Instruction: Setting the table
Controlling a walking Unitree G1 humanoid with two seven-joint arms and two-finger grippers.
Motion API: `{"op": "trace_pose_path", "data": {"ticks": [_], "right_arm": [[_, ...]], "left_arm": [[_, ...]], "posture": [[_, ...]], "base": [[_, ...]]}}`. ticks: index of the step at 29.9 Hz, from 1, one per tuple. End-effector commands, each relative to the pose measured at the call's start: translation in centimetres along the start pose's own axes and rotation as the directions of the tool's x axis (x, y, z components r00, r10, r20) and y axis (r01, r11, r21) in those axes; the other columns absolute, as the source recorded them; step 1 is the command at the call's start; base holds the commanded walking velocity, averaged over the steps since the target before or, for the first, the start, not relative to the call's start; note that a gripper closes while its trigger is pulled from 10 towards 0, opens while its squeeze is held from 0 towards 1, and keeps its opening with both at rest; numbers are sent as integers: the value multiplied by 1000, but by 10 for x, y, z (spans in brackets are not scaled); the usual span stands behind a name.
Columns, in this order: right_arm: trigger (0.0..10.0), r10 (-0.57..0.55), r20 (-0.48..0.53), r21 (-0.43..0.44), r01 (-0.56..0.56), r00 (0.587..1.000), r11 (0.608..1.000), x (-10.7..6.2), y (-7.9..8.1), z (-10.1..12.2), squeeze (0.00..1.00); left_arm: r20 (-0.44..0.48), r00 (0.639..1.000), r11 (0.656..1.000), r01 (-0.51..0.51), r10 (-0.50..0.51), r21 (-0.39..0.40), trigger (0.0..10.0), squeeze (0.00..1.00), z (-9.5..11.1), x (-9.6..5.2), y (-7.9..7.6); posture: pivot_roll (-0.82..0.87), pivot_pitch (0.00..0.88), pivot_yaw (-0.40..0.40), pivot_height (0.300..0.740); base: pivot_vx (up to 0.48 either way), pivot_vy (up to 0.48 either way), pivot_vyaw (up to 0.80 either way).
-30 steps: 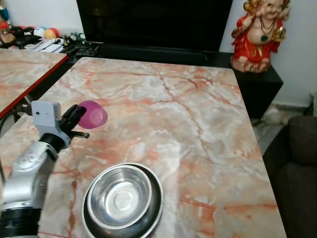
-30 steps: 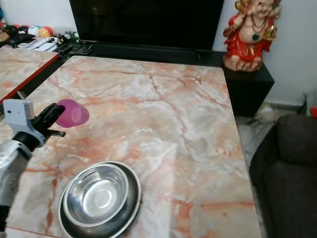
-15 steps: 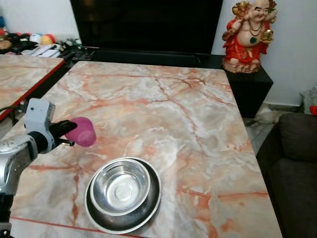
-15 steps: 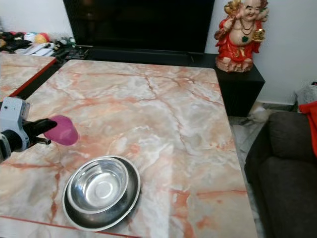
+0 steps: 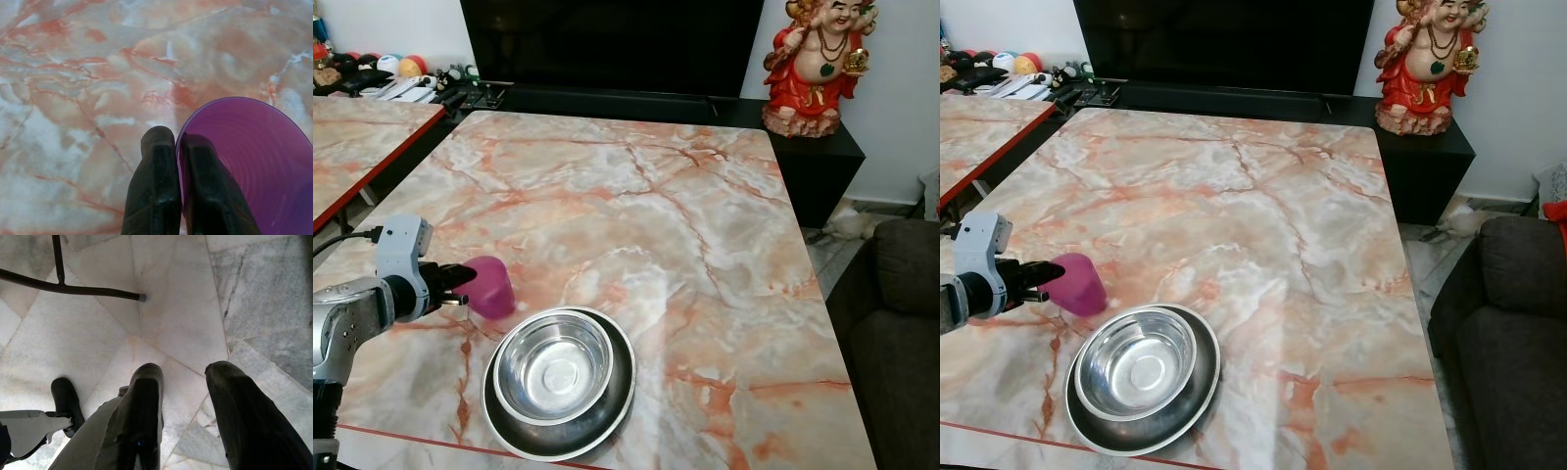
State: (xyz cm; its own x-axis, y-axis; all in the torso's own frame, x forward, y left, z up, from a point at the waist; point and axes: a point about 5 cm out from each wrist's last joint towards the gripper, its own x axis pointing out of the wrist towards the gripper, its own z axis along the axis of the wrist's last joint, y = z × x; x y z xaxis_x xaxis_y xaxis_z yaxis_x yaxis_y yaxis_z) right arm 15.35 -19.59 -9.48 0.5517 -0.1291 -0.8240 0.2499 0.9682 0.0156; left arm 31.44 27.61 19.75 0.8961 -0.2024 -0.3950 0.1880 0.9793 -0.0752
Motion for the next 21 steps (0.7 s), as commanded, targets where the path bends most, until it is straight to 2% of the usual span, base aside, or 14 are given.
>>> {"op": "trace_pose_path", "data": {"ticks": [1, 16, 17, 18, 19, 21], "right_arm": [[10000, -2, -30, 0, 2, 1000, 1000, -2, -1, -8, 0], [10000, -4, -29, 4, 4, 1000, 1000, -2, -1, -8, 0], [10000, -3, -29, 4, 4, 1000, 1000, -2, -1, -8, 0], [10000, -3, -29, 4, 4, 1000, 1000, -2, -1, -8, 0], [10000, -3, -29, 3, 3, 1000, 1000, -2, -1, -8, 0], [10000, -3, -28, 4, 3, 1000, 1000, -1, -1, -7, 0]], "left_arm": [[-6, 1000, 1000, 23, -23, -6, 10000, 0, -1, -2, -4], [-29, 999, 999, 33, -34, -28, 10000, 31, -6, 2, -9], [-29, 999, 999, 32, -33, -28, 10000, 75, -7, 2, -9], [-30, 999, 999, 32, -33, -28, 10000, 75, -7, 2, -10], [-30, 999, 999, 33, -33, -28, 10000, 259, -7, 2, -10], [-31, 999, 999, 33, -34, -29, 10000, 278, -8, 2, -11]], "posture": [[33, 78, 18, 740], [33, 93, 17, 740], [33, 93, 17, 740], [33, 93, 17, 740], [33, 97, 15, 740], [35, 98, 16, 740]], "base": [[0, 0, 0], [0, 0, 0], [0, 0, 0], [0, 0, 0], [0, 0, 0], [0, 0, 0]]}}
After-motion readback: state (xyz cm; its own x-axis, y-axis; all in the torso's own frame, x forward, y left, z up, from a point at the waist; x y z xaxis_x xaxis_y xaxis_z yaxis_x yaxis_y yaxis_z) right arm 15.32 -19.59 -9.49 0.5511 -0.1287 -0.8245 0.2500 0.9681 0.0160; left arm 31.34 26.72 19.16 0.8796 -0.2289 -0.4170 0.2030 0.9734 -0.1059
